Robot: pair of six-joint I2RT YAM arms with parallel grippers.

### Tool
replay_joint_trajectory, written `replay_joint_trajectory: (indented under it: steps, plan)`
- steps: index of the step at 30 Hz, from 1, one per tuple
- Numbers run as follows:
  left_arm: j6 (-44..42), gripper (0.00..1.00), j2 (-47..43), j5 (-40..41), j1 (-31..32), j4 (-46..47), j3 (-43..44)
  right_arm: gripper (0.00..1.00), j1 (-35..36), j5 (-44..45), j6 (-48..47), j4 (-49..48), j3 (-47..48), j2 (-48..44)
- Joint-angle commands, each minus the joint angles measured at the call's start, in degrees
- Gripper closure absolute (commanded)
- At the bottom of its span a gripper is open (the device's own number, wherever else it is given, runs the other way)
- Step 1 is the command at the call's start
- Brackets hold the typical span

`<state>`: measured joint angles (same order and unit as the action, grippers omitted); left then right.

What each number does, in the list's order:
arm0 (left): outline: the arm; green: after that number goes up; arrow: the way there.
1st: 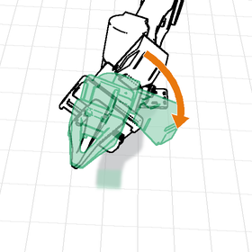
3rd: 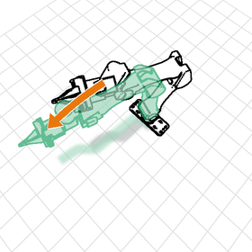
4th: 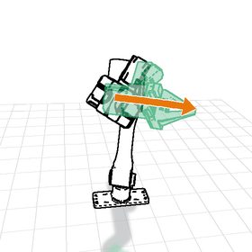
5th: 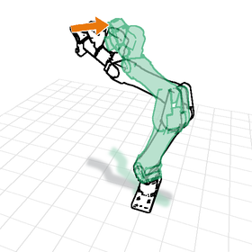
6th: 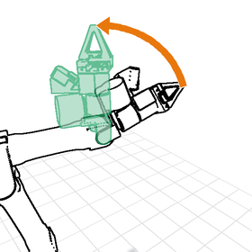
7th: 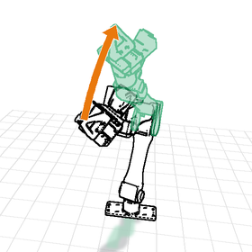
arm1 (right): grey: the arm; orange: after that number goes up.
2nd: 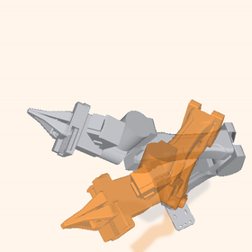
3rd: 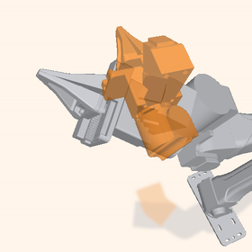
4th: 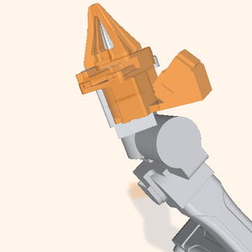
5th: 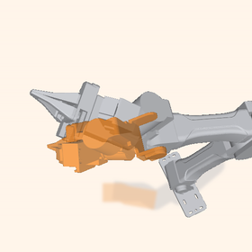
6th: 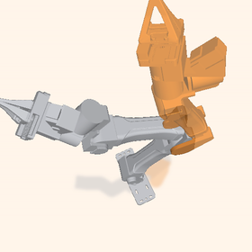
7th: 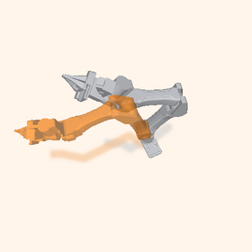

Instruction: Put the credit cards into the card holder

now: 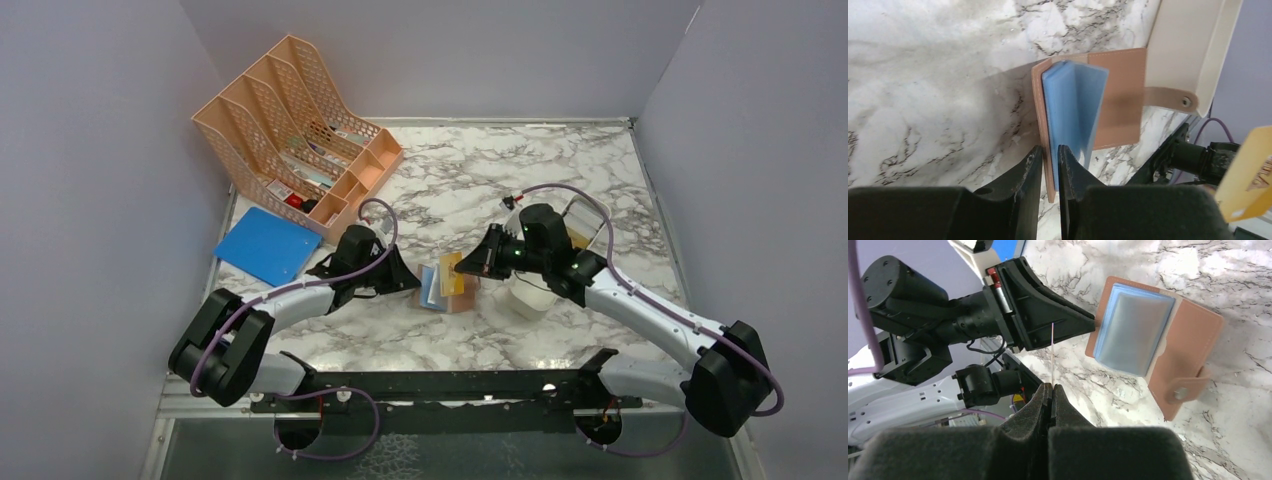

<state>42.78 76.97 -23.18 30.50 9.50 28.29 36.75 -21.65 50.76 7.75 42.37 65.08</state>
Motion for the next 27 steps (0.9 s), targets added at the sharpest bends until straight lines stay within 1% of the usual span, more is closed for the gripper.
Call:
replay_joint_trajectory:
  steps: [1, 9, 15, 18, 20, 24, 27]
  plan:
    - [1.2, 0.77, -0.4, -4.1, 0.4, 6.1, -0.7, 0.99, 0.7, 2.5, 0.3, -2.4, 1.0, 0.7]
    - [0.5, 0.68, 0.8, -4.0, 1.1, 7.0, 0.3, 0.99, 0.8, 3.5, -1.3, -1.9, 0.9, 1.1]
    - [0.6, 0.67, 1.6, -3.8, 2.1, 7.3, 1.0, 0.99, 0.8, 4.5, -1.4, -2.6, 0.1, 2.9]
    - [0.8, 0.7, 1.4, -3.0, 2.5, 7.3, 0.8, 0.99, 0.8, 5.2, -1.6, -3.3, -0.8, 4.3]
    - [0.8, 0.75, 1.4, -2.5, 2.6, 7.1, 0.6, 0.99, 0.8, 6.0, -2.3, -3.0, -1.0, 5.5]
    - [-0.4, 0.82, 1.4, 0.5, 2.6, 3.0, 0.8, 0.99, 0.8, 8.4, -3.9, -3.0, -2.6, 7.3]
    - [-1.4, 0.85, 0.7, 4.2, 2.6, -1.1, 0.2, 0.99, 0.8, 9.1, -4.8, -3.5, -4.0, 8.0]
